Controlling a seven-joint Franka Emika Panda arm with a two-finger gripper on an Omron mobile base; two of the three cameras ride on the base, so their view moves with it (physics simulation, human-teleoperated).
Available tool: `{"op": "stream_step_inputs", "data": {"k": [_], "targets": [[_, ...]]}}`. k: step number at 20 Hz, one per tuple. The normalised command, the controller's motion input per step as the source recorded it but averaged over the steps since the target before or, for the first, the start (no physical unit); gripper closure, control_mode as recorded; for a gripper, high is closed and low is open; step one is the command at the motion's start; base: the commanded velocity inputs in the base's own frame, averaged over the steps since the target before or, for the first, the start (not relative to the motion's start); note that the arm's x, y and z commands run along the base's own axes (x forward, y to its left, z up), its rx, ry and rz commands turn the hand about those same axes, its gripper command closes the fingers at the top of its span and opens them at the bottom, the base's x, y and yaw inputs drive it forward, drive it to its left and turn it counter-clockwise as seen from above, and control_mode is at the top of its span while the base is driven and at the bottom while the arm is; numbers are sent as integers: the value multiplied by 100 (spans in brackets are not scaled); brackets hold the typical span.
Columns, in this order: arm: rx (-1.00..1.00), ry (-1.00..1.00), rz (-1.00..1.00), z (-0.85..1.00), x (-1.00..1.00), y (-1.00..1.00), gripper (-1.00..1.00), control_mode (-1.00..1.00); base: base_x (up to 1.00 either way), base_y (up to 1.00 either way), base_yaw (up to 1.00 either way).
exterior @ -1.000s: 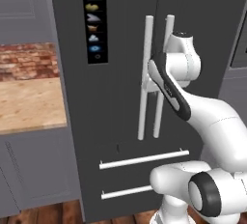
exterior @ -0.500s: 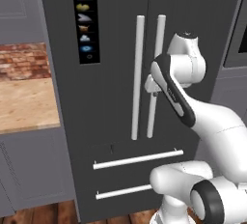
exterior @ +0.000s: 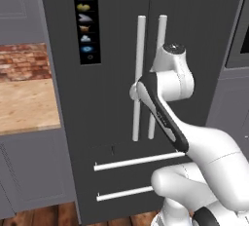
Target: Take the cakes from the fridge and place them on the empty tray on the dining counter.
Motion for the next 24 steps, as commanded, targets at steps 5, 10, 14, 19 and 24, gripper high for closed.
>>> {"op": "stream_step_inputs", "data": {"k": [5,10,14,19,24], "targets": [[0,-12,-4,0,22,19,-100,-100,0,0,0],[0,-3,-7,0,49,0,-100,-100,0,0,0],[0,0,-4,0,52,0,-100,-100,0,0,0],[0,-8,0,0,42,-3,-100,-100,0,0,0],[0,-12,0,0,41,0,-100,-100,0,0,0]]}}
